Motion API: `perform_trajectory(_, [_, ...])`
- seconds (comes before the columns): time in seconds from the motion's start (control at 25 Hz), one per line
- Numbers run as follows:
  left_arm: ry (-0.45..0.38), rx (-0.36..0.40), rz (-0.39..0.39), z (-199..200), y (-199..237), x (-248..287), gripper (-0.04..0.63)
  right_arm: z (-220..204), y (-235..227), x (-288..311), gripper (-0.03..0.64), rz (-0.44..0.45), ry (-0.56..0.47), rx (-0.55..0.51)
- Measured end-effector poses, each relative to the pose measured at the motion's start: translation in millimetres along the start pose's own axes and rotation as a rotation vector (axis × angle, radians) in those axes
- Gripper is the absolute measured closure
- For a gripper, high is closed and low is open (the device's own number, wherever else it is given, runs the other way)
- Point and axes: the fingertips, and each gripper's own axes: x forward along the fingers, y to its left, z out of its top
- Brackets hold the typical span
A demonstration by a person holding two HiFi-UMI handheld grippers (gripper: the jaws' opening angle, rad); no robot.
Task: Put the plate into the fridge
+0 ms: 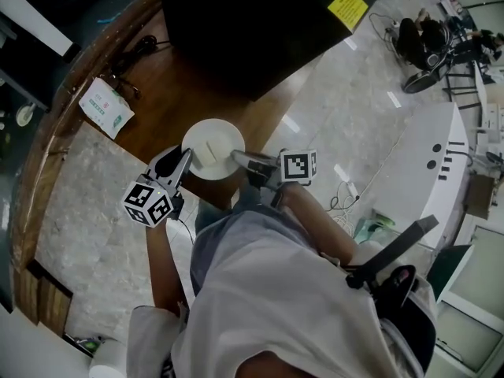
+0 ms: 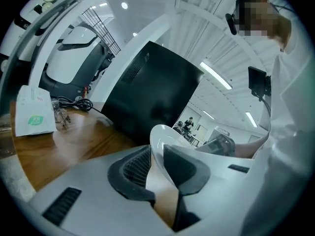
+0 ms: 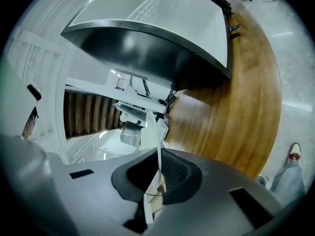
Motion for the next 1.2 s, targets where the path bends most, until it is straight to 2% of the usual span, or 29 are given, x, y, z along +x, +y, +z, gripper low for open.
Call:
perform_trajectory(0.32, [0.021,0.026,0.024,4,-40,39,0.514,23,-5,-50,0.594,0.006,-0.003,-0.031])
perform_trajectory(0.52, [0.048,0.036,0.026,-7,-88,89,0.514,43,-25,-115,0.594,0.014,-0.012,-0.032])
perform_trajectory(0.68, [0.056,0.019,0.005,-20,-135,129,0.514,50,-42,-175,0.594,0.029,-0.044,0.007])
perform_trajectory(0.8, [0.076,0.027,-0.021,-32,-183,171,0.514,58,-59,-237,0.594,0.037,-0.070,0.027])
perform_trajectory(1.04, [0.106,0.062,-0.049,-81,-334,267,0.514,59,-99,-417,0.594,0.068,-0.136,0.054])
perform_trajectory(1.2, [0.123,0.047,-0.070,-110,-363,327,0.514,77,-142,-472,0.594,0.058,-0.159,0.063])
